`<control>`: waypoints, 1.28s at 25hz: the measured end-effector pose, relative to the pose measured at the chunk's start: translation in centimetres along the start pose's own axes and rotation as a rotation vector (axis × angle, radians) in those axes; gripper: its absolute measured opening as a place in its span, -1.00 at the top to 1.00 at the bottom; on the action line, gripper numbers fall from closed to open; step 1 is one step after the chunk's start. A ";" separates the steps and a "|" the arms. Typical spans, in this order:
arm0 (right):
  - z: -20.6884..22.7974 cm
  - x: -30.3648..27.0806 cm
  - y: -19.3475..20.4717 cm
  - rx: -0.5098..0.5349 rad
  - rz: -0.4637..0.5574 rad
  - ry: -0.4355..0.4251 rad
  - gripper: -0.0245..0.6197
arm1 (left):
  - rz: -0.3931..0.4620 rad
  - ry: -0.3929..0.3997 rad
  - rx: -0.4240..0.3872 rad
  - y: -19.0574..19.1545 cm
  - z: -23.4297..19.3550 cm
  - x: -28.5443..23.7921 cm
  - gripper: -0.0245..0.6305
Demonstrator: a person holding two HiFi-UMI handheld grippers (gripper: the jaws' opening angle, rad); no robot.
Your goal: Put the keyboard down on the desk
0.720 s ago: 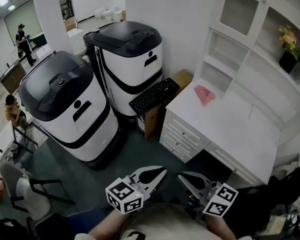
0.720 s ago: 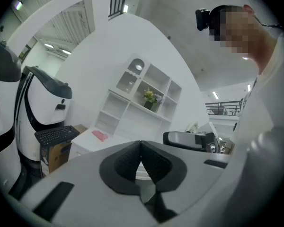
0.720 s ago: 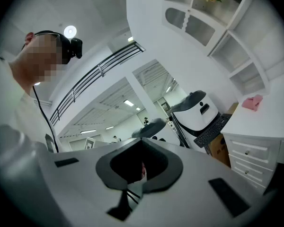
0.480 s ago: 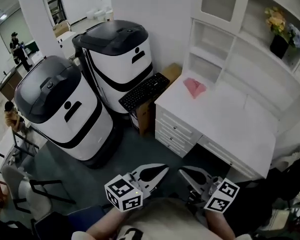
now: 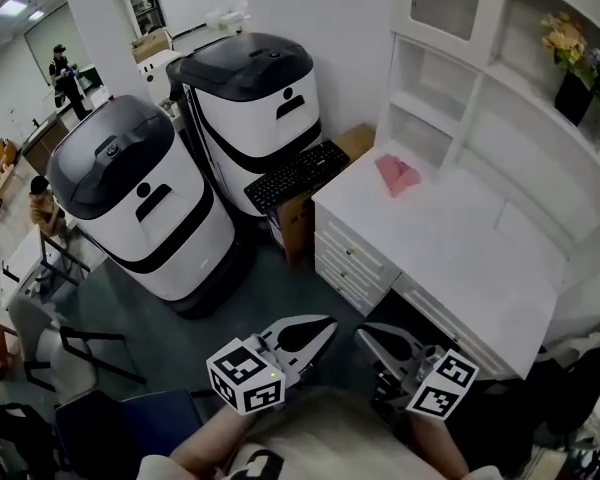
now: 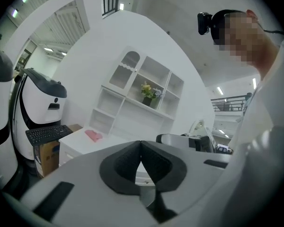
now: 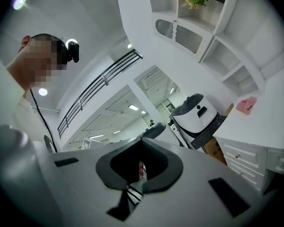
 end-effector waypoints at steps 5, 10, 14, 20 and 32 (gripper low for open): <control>0.3 1.0 1.1 0.076 -0.090 -0.024 0.85 | 0.002 -0.036 0.014 0.4 0.3 -1.2 0.89; 1.4 2.1 1.4 0.030 -0.105 -0.013 0.85 | -0.056 -0.032 0.055 2.7 1.4 -3.0 0.89; 2.4 1.9 1.9 -0.013 -0.136 -0.009 0.85 | -0.068 -0.038 0.054 2.7 1.0 -3.2 0.89; 3.0 -0.9 2.6 0.034 -0.231 0.020 0.85 | -0.048 -0.048 0.060 1.6 -2.1 -2.6 0.89; 4.3 -8.9 1.8 0.052 -0.275 0.122 0.85 | 0.001 -0.031 0.007 -3.6 -11.5 0.5 0.89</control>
Point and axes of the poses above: the fingertips, and each gripper's own axes: x backward along the fingers, z to its right, y out of its underside, the point moved 1 cm from there along x, backward along the fingers, and after that the axes turned 10 degrees about y, right-handed, at the moved point
